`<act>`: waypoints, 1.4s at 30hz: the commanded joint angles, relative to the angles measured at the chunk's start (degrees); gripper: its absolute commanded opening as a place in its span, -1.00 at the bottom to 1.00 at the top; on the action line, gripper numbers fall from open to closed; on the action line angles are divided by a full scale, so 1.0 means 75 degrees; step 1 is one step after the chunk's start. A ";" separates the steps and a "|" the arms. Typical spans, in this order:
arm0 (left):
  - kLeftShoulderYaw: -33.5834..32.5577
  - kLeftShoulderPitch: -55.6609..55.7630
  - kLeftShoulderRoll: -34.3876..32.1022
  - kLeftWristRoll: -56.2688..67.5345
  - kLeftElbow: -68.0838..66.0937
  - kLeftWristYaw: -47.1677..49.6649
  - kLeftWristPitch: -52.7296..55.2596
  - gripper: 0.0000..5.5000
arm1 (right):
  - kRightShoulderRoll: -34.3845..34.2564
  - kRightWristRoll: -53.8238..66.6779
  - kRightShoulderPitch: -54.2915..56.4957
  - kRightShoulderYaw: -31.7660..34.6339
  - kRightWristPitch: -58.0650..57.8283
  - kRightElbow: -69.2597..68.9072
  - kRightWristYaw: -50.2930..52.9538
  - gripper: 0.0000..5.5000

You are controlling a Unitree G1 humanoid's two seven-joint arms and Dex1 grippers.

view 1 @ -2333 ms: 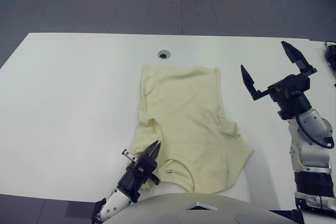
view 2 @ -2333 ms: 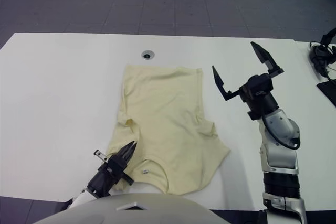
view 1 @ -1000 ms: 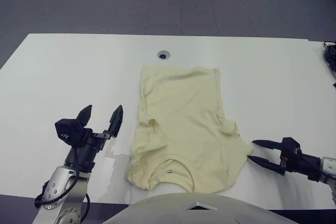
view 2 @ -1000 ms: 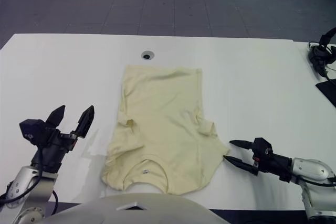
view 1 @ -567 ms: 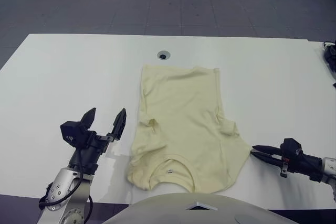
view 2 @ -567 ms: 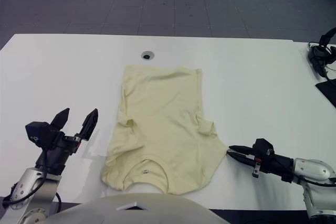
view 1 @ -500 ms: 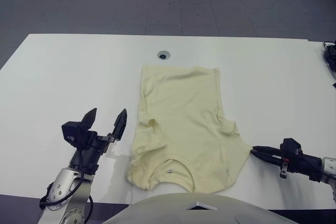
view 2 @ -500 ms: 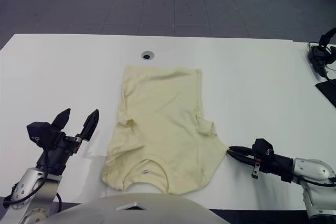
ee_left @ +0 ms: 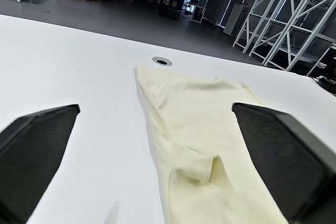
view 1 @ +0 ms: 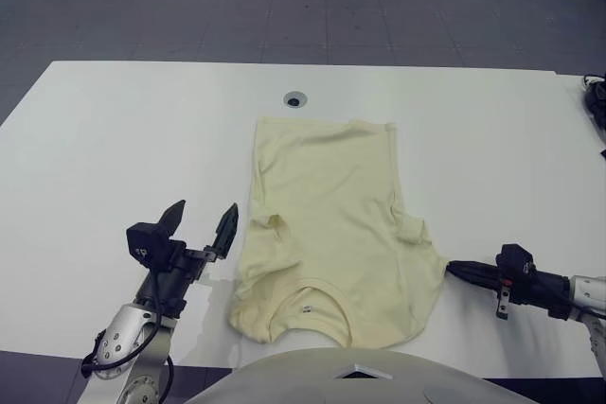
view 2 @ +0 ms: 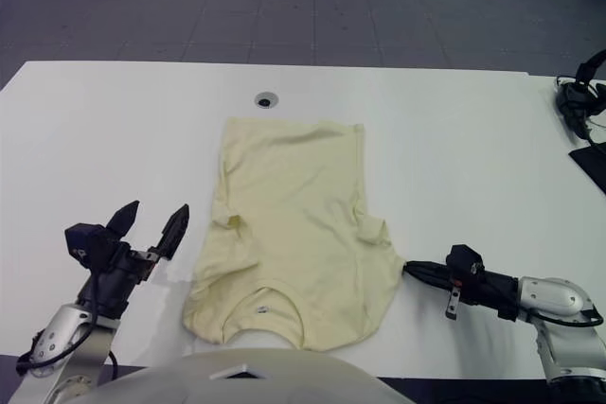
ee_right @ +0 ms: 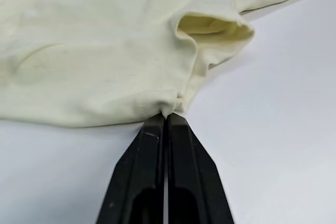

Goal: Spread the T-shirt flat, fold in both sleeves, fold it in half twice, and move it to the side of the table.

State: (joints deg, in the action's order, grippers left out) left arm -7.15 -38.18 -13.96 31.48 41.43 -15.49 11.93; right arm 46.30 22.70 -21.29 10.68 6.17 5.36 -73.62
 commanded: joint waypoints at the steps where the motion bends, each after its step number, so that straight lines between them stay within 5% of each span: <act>1: 0.0064 -0.0021 0.0073 -0.0120 -0.0072 -0.0031 -0.0038 0.96 | -0.0045 0.0438 0.0036 0.0052 -0.0287 -0.0716 -0.0086 -0.99; 18: 0.0110 0.0233 0.0146 -0.0314 -0.0371 -0.0143 -0.0109 0.96 | -0.0983 -0.0268 0.1417 -0.2110 -0.0524 -0.2397 0.0598 -0.99; 29: 0.0098 0.0186 0.0235 -0.0421 -0.0431 -0.0254 -0.0147 0.96 | -0.1123 -0.0495 0.1403 -0.2445 -0.0492 -0.2373 0.1008 -0.99; 36: 0.0125 0.0233 0.0012 -0.0848 -0.0455 -0.0421 -0.0331 0.96 | -0.0999 0.0328 0.1100 -0.2081 -0.0972 -0.2755 0.0871 -0.59; 40: -0.0080 0.0345 -0.0781 -0.2408 -0.0661 -0.0810 -0.1379 0.96 | -0.1015 0.1069 0.0844 -0.1304 -0.1117 -0.3066 0.1043 -0.36; 42: -0.0395 0.0350 -0.1726 -0.4500 -0.1238 -0.0724 -0.2832 0.96 | -0.1058 0.1242 0.0626 -0.0615 -0.0913 -0.3089 0.1261 -0.23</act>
State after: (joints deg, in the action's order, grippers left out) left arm -7.75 -35.60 -19.91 11.93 36.35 -21.13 0.55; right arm 38.11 30.58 -14.77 0.90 -1.75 -17.03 -65.71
